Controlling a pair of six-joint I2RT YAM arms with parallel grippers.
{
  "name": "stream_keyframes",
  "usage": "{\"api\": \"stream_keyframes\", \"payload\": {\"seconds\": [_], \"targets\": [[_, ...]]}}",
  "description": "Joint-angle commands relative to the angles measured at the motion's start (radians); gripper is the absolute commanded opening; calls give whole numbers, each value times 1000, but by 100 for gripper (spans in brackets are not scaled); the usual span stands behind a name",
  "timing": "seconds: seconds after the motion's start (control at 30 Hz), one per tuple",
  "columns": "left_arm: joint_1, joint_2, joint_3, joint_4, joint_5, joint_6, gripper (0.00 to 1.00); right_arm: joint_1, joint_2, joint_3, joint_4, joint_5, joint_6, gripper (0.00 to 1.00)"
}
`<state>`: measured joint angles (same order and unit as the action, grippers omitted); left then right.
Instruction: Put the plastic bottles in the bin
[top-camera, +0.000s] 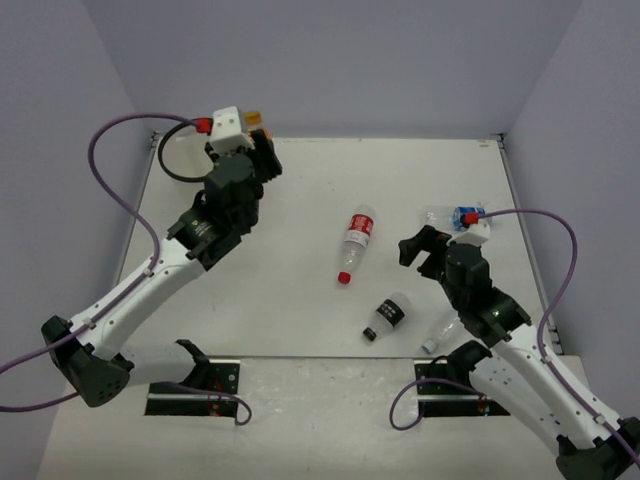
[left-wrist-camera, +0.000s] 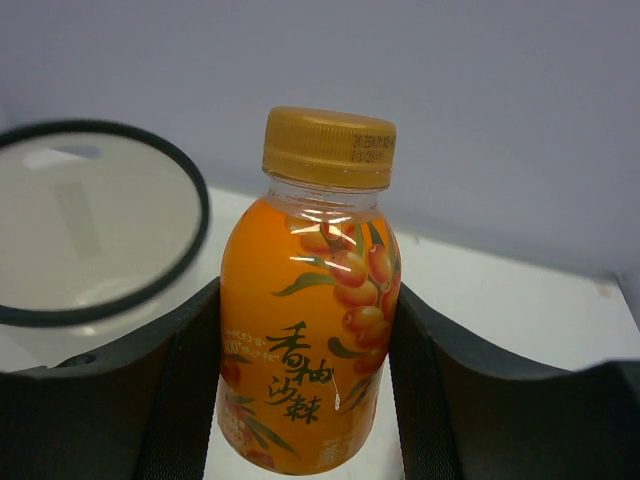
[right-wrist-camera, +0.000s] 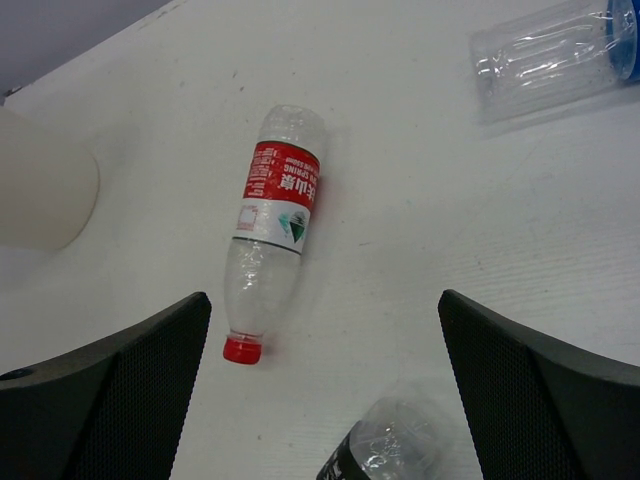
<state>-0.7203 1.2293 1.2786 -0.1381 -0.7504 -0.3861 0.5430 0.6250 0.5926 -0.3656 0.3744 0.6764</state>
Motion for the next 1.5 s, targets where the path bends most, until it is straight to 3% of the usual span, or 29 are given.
{"api": "stream_keyframes", "payload": {"seconds": [0.0, 0.07, 0.2, 0.4, 0.43, 0.47, 0.53, 0.6, 0.8, 1.1, 1.3, 1.47], "targets": [[160, 17, 59, 232, -191, 153, 45, 1, 16, 10, 40, 0, -14, 99], [256, 41, 61, 217, -132, 128, 45, 2, 20, 13, 40, 2, -14, 99], [508, 138, 80, 156, 151, 38, 47, 1, 58, 33, 40, -4, -17, 99], [587, 218, 89, 213, 244, 55, 52, 1, 133, 78, 40, -20, -43, 99], [589, 228, 98, 209, 246, 57, 57, 0, 135, 81, 38, -20, -44, 99], [590, 241, 115, 200, 247, 59, 78, 0, 150, 85, 33, -21, -43, 99], [593, 271, 163, 170, 246, 59, 93, 2, 166, 90, 20, -28, -37, 99], [593, 278, 185, 104, 273, 64, 100, 2, 168, 90, 14, -31, -33, 99], [593, 196, 164, 109, 373, 79, 100, 2, 135, 83, 3, -21, -29, 99], [544, 108, 121, 58, 797, -23, 100, 2, 141, 92, -3, -11, -12, 99], [298, 113, 15, 48, 720, 38, 100, 1, 164, 130, -10, -35, 10, 99], [206, 208, -91, 71, 743, -17, 100, 1, 203, 175, -35, -10, 29, 99]]}}
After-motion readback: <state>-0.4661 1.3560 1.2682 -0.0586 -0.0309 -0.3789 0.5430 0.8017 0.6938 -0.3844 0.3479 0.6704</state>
